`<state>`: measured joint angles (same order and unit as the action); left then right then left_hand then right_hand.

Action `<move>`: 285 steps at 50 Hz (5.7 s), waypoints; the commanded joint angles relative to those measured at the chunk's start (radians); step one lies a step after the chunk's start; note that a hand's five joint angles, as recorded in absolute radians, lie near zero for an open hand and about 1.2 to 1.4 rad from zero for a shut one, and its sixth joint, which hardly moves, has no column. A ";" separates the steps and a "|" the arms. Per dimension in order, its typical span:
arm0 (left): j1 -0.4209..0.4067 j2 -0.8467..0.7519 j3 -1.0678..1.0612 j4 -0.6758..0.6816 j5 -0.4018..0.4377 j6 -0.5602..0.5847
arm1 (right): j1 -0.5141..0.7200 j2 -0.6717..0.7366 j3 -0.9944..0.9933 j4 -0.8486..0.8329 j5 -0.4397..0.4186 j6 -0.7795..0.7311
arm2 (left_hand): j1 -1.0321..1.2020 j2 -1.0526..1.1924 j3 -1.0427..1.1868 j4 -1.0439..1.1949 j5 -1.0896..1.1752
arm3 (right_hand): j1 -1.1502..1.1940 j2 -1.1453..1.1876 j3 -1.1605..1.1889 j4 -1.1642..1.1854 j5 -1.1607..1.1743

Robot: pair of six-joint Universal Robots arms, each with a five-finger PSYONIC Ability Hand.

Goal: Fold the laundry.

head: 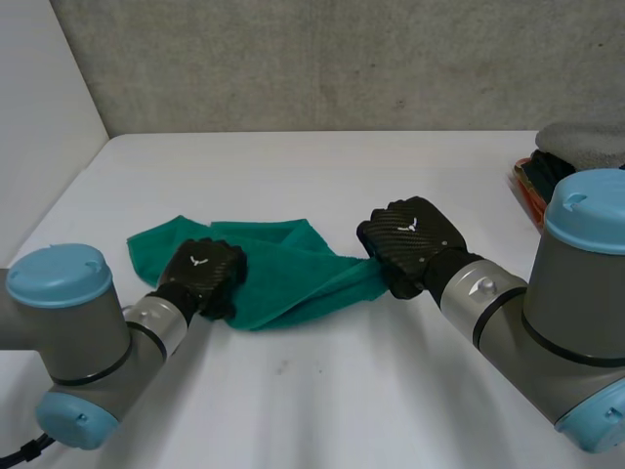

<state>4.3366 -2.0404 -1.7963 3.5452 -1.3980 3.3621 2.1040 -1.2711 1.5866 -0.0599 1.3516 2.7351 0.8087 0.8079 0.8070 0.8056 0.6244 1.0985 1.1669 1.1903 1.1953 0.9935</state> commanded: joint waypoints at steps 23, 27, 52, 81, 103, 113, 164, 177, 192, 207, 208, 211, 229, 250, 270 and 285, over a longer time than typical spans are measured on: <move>-0.031 0.533 0.076 -0.141 -0.024 -0.013 | -0.133 -0.230 -0.167 0.146 0.012 -0.184 | 0.588 0.588 0.589 0.591 0.597 | 0.298 0.229 0.206 0.201 0.228; -0.025 0.627 0.123 -0.181 -0.019 -0.092 | -0.163 -0.297 -0.243 0.209 0.011 -0.192 | 0.588 0.588 0.589 0.591 0.597 | 0.298 0.229 0.206 0.201 0.228; -0.283 0.075 0.086 -0.174 -0.113 -0.099 | -0.047 0.016 -0.251 0.284 0.106 -0.204 | -0.225 -0.224 -0.223 -0.222 -0.215 | 0.298 0.229 0.206 0.201 0.228; -0.480 -0.266 0.370 0.000 -0.304 0.022 | -0.091 -0.042 -0.155 0.216 0.112 -0.207 | 0.588 0.588 0.589 0.591 0.597 | 0.298 0.229 0.206 0.201 0.228; -0.034 0.362 0.115 -0.448 -0.104 -0.044 | -0.177 -0.140 -0.048 0.276 0.112 -0.560 | 0.588 0.588 0.589 0.591 0.597 | 0.298 0.229 0.206 0.201 0.228; -0.008 0.088 0.343 -0.278 -0.099 -0.027 | -0.122 0.111 -0.302 0.211 0.199 -0.542 | 0.588 0.588 0.589 0.591 0.597 | 0.298 0.229 0.206 0.201 0.228; -0.031 0.216 -0.063 0.104 -0.147 -0.029 | -0.134 -0.031 -0.008 0.067 0.051 -0.112 | 0.588 0.588 0.589 0.591 0.597 | -0.714 -0.782 -0.806 -0.811 -0.783; -0.023 0.239 -0.080 0.064 -0.147 -0.027 | -0.164 0.194 -0.368 0.324 -0.203 -0.434 | 0.588 0.588 0.589 0.591 0.597 | -0.717 -0.785 -0.809 -0.814 -0.787; -0.026 0.253 -0.084 0.061 -0.147 -0.027 | -0.160 0.731 -0.904 0.302 -0.216 -0.502 | 0.588 0.588 0.589 0.591 0.597 | -0.688 -0.756 -0.779 -0.784 -0.757; -0.025 0.272 -0.087 0.061 -0.147 -0.027 | -0.203 0.900 -1.099 0.316 -0.233 -0.500 | 0.588 0.588 0.589 0.591 0.597 | 0.297 0.229 0.206 0.201 0.228; -0.025 0.275 -0.087 0.061 -0.147 -0.027 | -0.205 0.883 -1.090 0.313 -0.221 -0.499 | 0.588 0.588 0.589 0.591 0.597 | 0.298 0.229 0.206 0.201 0.228; -0.023 0.287 -0.087 0.061 -0.148 -0.027 | -0.211 0.833 -1.065 0.304 -0.203 -0.496 | 0.588 0.588 0.589 0.591 0.597 | 0.298 0.229 0.206 0.201 0.228; 0.064 0.442 -0.058 -0.042 -0.145 -0.032 | -0.352 0.090 -0.406 0.269 -0.072 -0.489 | 0.588 0.588 0.589 0.591 0.597 | 0.298 0.229 0.206 0.201 0.228; 0.011 0.388 -0.067 -0.040 -0.145 -0.035 | -0.188 0.511 -0.594 0.195 -0.310 -0.574 | 0.588 0.588 0.589 0.591 0.597 | -0.799 -0.868 -0.891 -0.896 -0.869; 0.009 0.384 -0.078 -0.040 -0.145 -0.032 | -0.187 0.754 -0.852 0.308 -0.354 -0.681 | 0.588 0.588 0.589 0.591 0.597 | -0.432 -0.501 -0.524 -0.529 -0.502; 0.021 0.391 -0.075 -0.040 -0.147 -0.030 | -0.188 0.518 -0.709 0.282 -0.344 -0.686 | 0.588 0.588 0.589 0.591 0.597 | 0.298 0.229 0.206 0.201 0.228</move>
<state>4.3501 -1.6536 -1.8743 3.5055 -1.5437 3.3302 1.9184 -0.6002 0.7545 0.2421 0.9814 2.0531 1.1536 1.1976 1.1975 1.2017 0.9931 1.1365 1.1794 1.1846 1.1950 0.9845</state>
